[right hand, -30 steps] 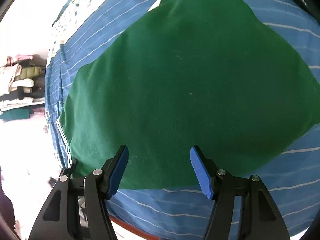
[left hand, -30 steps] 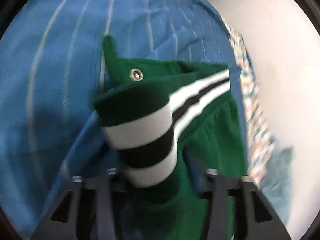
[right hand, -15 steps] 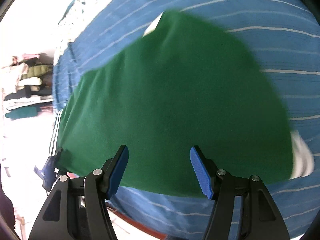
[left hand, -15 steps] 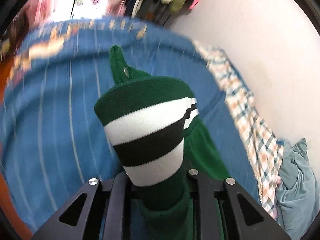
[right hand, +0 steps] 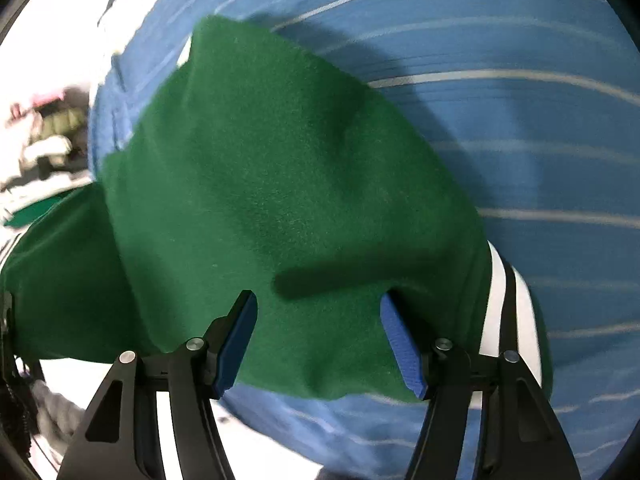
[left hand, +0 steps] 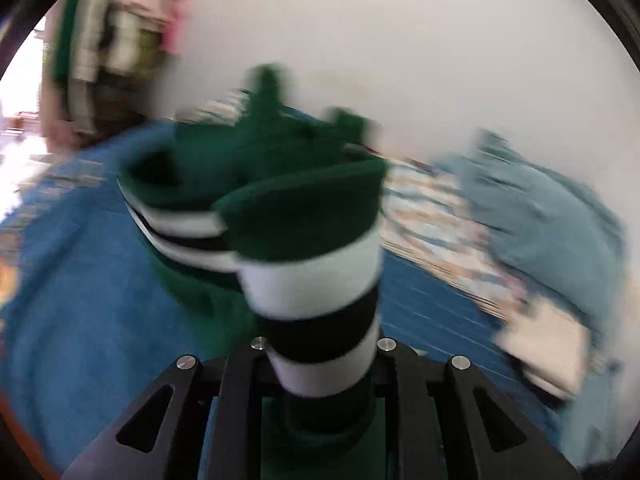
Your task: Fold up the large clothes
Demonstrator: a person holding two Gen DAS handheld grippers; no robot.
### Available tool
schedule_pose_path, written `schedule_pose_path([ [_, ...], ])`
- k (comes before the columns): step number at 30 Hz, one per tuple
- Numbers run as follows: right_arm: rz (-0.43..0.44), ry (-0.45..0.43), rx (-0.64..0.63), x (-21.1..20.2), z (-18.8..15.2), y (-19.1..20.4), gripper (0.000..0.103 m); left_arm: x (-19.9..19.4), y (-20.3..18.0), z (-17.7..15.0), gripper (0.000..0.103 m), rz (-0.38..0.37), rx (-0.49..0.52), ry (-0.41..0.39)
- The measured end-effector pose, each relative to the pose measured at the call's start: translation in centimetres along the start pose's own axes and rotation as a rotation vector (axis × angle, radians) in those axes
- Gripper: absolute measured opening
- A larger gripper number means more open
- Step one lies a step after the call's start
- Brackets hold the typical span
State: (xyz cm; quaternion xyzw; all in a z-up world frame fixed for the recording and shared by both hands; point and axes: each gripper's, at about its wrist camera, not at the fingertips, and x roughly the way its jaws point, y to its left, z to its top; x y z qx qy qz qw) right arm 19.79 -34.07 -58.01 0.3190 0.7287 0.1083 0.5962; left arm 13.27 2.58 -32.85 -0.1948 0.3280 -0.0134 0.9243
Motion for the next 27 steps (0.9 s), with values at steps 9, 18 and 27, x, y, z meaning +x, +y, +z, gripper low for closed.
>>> schedule_pose_path([
  [9,0.163,-0.076,0.233,-6.0,-3.5,-8.3,0.066,11.3,-14.3,-14.7,0.014,-0.306,0.093,0.377],
  [18,-0.134,-0.200,0.251,-9.4,-6.8,-12.8,0.084,14.6,-15.9,-18.3,0.019,-0.150,0.258,0.565],
  [27,-0.127,-0.261,0.034,-12.6,-5.4,-5.5,0.088,9.2,-13.6,-14.5,0.095,-0.126,0.181,0.527],
])
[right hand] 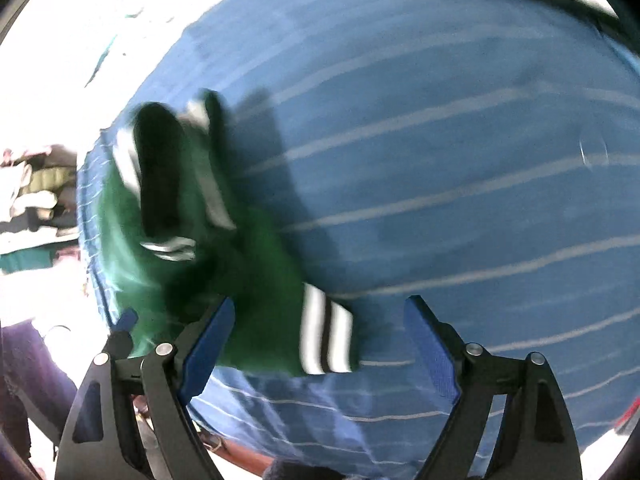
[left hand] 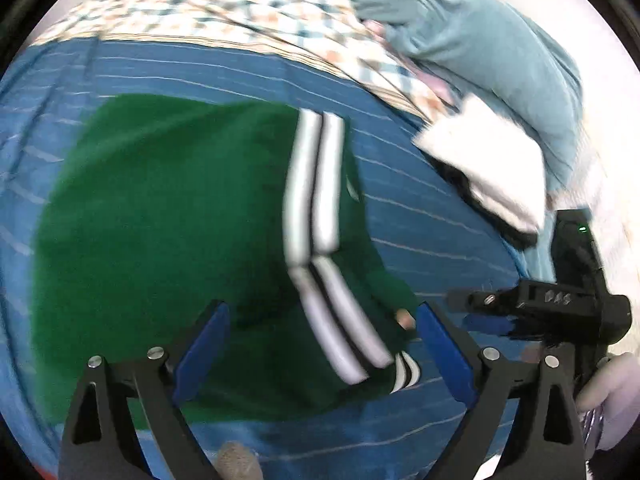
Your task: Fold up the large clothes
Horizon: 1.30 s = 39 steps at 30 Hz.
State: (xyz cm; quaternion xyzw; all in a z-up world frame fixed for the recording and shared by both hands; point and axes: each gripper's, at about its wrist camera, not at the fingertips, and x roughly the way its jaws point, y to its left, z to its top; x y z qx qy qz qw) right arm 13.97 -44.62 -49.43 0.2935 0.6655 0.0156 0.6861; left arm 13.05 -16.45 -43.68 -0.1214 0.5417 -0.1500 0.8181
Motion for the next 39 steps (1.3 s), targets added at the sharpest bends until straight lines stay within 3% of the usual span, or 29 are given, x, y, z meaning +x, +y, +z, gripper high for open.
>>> schedule_pose_path([
  [2,0.037,-0.006,-0.016,-0.7,0.4,2.3,0.088,-2.8,2.6,-0.1,0.095,0.143,-0.050,-0.041],
  [7,0.274,0.025,-0.074,-0.4,2.9,6.7,0.086,-7.8,13.9,-3.5,0.095,0.519,-0.253,-0.101],
  [8,0.285,0.029,-0.092,0.1,3.1,7.5,0.086,-8.1,16.8,-4.7,0.095,0.611,-0.300,-0.096],
  [13,0.192,0.092,-0.180,6.3,5.7,11.4,0.085,-3.9,24.9,-9.1,0.095,0.806,-0.398,0.041],
  [16,0.203,0.142,-0.200,9.2,6.3,12.6,0.003,1.3,26.2,-10.0,0.096,0.880,-0.322,0.136],
  [18,0.239,0.132,-0.170,8.6,6.6,13.2,0.003,2.7,26.3,-10.3,0.097,0.883,-0.283,0.135],
  [19,0.240,0.104,-0.151,7.7,6.8,13.1,0.003,2.8,26.5,-10.6,0.103,0.893,-0.287,0.117],
  [22,0.273,-0.018,0.016,3.6,8.8,11.1,0.003,2.3,27.1,-10.8,0.103,0.852,-0.354,0.044],
  [24,0.149,-0.051,0.023,3.0,10.3,10.4,0.002,1.5,28.1,-11.1,0.103,0.810,-0.405,0.002],
  [27,0.061,0.070,0.034,5.9,10.8,9.4,0.008,0.9,28.6,-10.9,0.103,0.772,-0.434,0.005],
  [30,0.128,0.104,0.061,5.2,9.7,8.8,0.036,0.5,29.1,-9.4,0.103,0.737,-0.445,0.100],
  [31,0.143,0.098,0.054,4.8,9.1,8.5,0.053,-0.1,29.1,-9.1,0.103,0.718,-0.459,0.099],
  [32,0.143,0.089,0.045,3.9,8.0,8.3,0.064,-1.1,28.8,-8.6,0.103,0.707,-0.477,0.089],
  [39,0.013,0.217,-0.013,5.9,1.0,5.8,0.065,-7.3,23.5,-5.2,0.103,0.694,-0.442,-0.042],
])
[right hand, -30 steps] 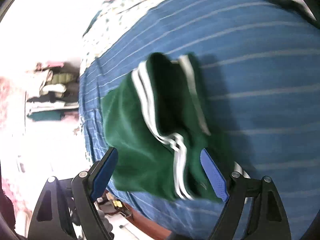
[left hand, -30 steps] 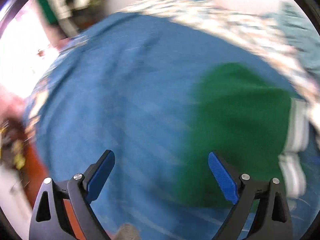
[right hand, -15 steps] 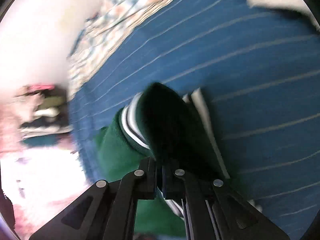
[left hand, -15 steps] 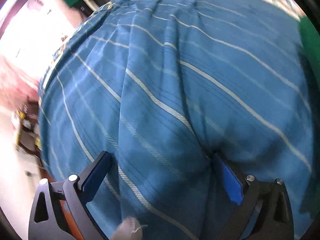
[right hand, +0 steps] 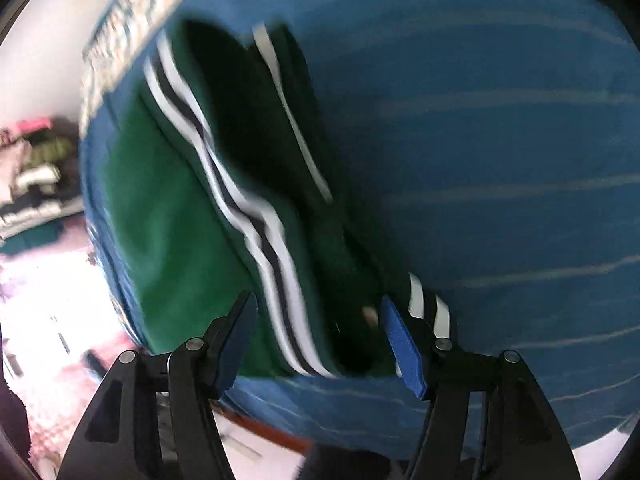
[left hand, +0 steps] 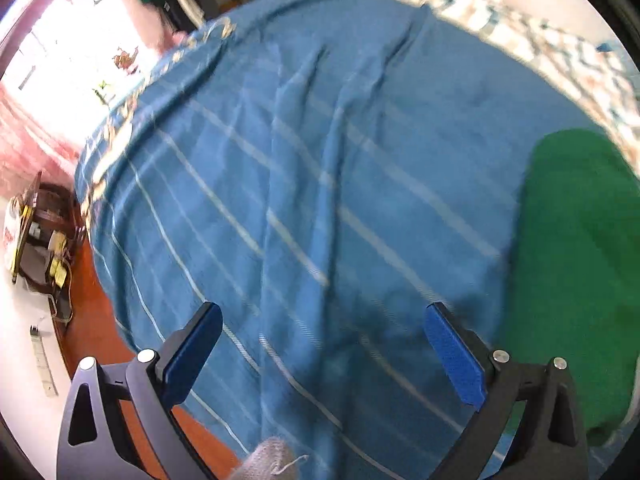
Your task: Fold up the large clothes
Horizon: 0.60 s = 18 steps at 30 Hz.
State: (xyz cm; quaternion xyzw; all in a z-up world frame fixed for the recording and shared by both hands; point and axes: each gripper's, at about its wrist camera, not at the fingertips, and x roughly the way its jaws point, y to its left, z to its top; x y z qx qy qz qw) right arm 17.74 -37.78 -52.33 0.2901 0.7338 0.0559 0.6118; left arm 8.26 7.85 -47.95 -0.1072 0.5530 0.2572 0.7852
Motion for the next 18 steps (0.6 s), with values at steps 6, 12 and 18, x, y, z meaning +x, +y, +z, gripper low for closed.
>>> schedule_pose_path([
  [6,-0.046,-0.055,-0.004,-1.3,-2.2,1.3,0.004,-4.2,-6.0,0.6,0.103,-0.068,0.159,-0.069],
  [12,-0.057,-0.135,0.128,-6.2,-4.6,-2.8,0.003,-1.7,-9.7,0.0,0.103,-0.102,0.258,-0.010],
  [18,-0.083,0.059,0.178,1.5,-3.0,-6.3,0.005,1.1,-9.9,0.3,0.103,-0.074,0.299,0.037],
])
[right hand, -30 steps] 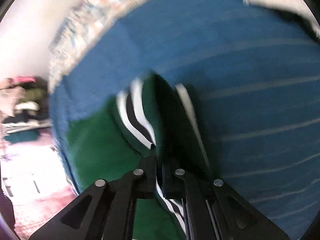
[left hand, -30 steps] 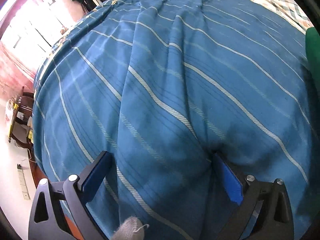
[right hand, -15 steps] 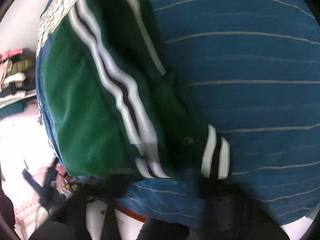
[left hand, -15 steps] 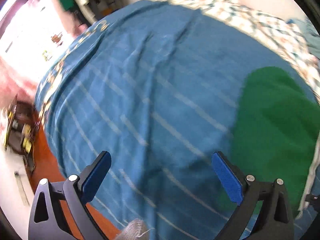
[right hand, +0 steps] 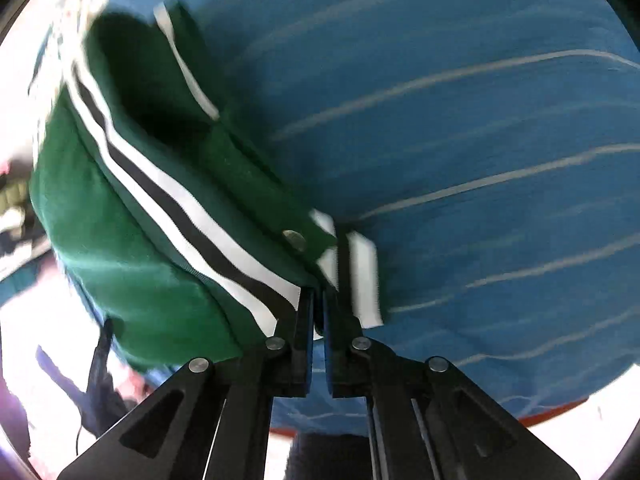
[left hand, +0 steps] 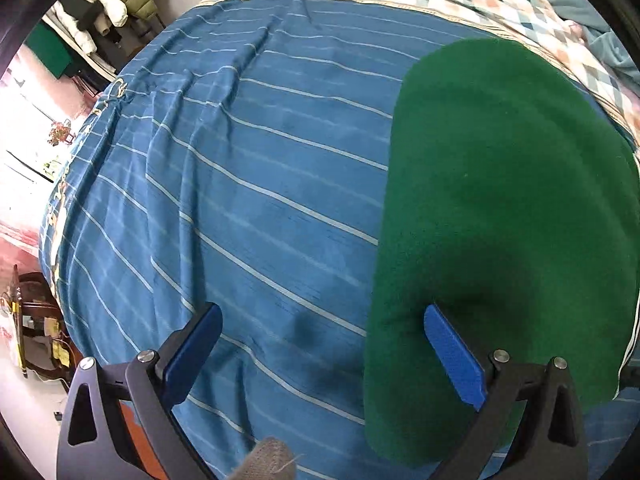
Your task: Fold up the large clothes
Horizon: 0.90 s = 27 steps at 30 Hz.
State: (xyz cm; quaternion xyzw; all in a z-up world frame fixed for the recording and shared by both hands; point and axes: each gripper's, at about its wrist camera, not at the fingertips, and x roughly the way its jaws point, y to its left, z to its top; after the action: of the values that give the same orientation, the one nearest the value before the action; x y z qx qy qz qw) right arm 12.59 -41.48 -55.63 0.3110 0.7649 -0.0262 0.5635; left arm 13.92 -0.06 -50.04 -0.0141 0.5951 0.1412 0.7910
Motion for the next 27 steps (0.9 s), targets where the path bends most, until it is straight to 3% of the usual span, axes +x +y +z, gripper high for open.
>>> schedule_pose_path([
  [3,0.001,-0.024,-0.080,-2.1,0.7,1.8,0.020,-1.2,0.5,1.3,0.103,-0.012,0.014,-0.010],
  [5,0.004,-0.095,-0.125,-4.8,1.3,2.4,0.065,-2.2,0.2,2.6,0.103,-0.004,0.032,-0.049],
  [6,0.021,-0.153,-0.149,-6.3,2.0,3.2,0.073,-2.8,-0.1,4.0,0.103,-0.002,0.036,-0.082],
  [7,0.044,-0.186,-0.167,-7.1,2.6,3.8,0.078,-2.9,-0.2,4.8,0.103,-0.006,0.035,-0.094],
  [11,0.145,-0.266,-0.254,-7.7,8.0,8.0,0.078,-2.2,-1.8,10.0,0.103,-0.038,0.009,-0.140],
  [14,0.242,-0.263,-0.259,-6.3,12.8,10.5,0.077,-0.1,-4.2,13.3,0.103,-0.022,0.028,-0.152],
  [15,0.272,-0.247,-0.261,-5.5,13.6,11.3,0.077,0.6,-4.8,13.9,0.103,-0.016,0.037,-0.143],
  [16,0.305,-0.204,-0.259,-4.1,14.8,12.0,0.065,1.3,-5.5,14.2,0.103,-0.013,0.045,-0.130],
  [17,0.327,-0.178,-0.250,-3.6,15.7,12.5,0.001,1.7,-5.8,14.4,0.103,-0.011,0.050,-0.124],
  [19,0.391,-0.153,-0.212,-2.6,16.3,13.3,0.003,2.1,-6.3,14.5,0.102,0.017,0.059,-0.119],
  [21,0.467,-0.215,-0.163,-4.2,15.8,14.0,0.003,1.6,-6.1,14.4,0.102,-0.012,0.057,-0.128],
  [23,0.476,-0.280,-0.116,-6.0,15.8,13.1,0.002,1.4,-6.0,14.3,0.103,-0.043,0.047,-0.128],
  [25,0.415,-0.333,-0.064,-7.0,16.0,11.2,0.002,1.4,-6.3,14.2,0.103,-0.065,0.046,-0.134],
  [27,0.313,-0.316,-0.044,-5.4,17.1,10.6,0.002,1.6,-6.8,14.4,0.103,-0.043,0.058,-0.137],
])
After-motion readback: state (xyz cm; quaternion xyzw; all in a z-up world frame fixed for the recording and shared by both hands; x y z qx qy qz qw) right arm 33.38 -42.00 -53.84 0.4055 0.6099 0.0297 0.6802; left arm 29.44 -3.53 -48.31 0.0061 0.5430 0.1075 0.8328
